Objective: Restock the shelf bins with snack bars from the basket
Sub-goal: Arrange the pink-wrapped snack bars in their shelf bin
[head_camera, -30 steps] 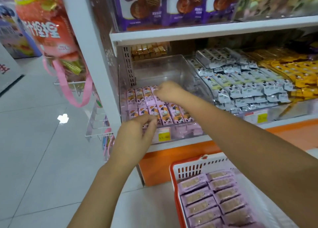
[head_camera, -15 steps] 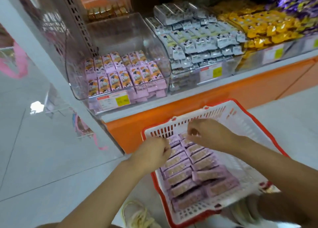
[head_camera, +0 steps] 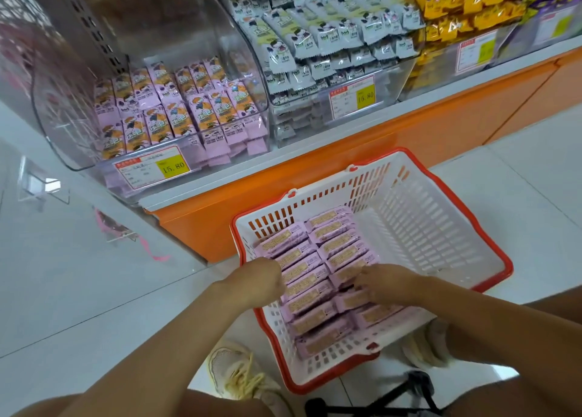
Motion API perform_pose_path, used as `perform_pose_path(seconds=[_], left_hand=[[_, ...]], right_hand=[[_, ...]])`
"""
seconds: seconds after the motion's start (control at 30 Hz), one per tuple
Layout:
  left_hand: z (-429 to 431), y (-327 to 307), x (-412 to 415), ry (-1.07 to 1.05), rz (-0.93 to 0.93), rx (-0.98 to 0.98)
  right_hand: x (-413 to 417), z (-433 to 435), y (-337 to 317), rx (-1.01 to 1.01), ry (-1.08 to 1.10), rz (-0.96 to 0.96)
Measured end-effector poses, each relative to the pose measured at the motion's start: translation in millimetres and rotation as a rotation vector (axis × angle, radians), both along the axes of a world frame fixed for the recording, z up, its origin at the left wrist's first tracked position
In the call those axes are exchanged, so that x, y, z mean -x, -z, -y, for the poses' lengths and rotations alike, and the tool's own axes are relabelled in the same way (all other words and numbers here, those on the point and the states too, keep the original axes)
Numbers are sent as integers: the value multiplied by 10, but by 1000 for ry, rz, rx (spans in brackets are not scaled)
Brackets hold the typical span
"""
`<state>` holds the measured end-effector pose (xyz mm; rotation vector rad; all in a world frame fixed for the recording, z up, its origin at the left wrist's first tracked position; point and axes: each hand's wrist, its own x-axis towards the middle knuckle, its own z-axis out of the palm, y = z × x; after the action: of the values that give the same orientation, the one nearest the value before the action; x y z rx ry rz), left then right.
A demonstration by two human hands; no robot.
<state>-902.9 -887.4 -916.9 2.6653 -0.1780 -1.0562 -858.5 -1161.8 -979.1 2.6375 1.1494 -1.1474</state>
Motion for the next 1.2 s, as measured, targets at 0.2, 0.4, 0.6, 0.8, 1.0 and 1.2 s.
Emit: perform_pose_path(seconds=[0.2, 0.4, 0.6, 0.8, 1.0, 1.2], left_hand=[[-32, 30, -40, -26, -8, 20], [-45, 27, -23, -30, -6, 43], [-53, 53, -19, -20, -13, 38], [-52, 19, -16, -24, -1, 39], [-70, 22, -9, 0, 24, 44], [-70, 25, 17, -2, 26, 25]], right_hand=[[-143, 182, -43, 72, -68, -27], [-185, 214, -36, 67, -28, -129], [-154, 247, 69, 43, -32, -74], [-83, 284, 1, 60, -196, 43], [-77, 434, 60, 81, -385, 136], [-104, 497, 161, -20, -412, 278]])
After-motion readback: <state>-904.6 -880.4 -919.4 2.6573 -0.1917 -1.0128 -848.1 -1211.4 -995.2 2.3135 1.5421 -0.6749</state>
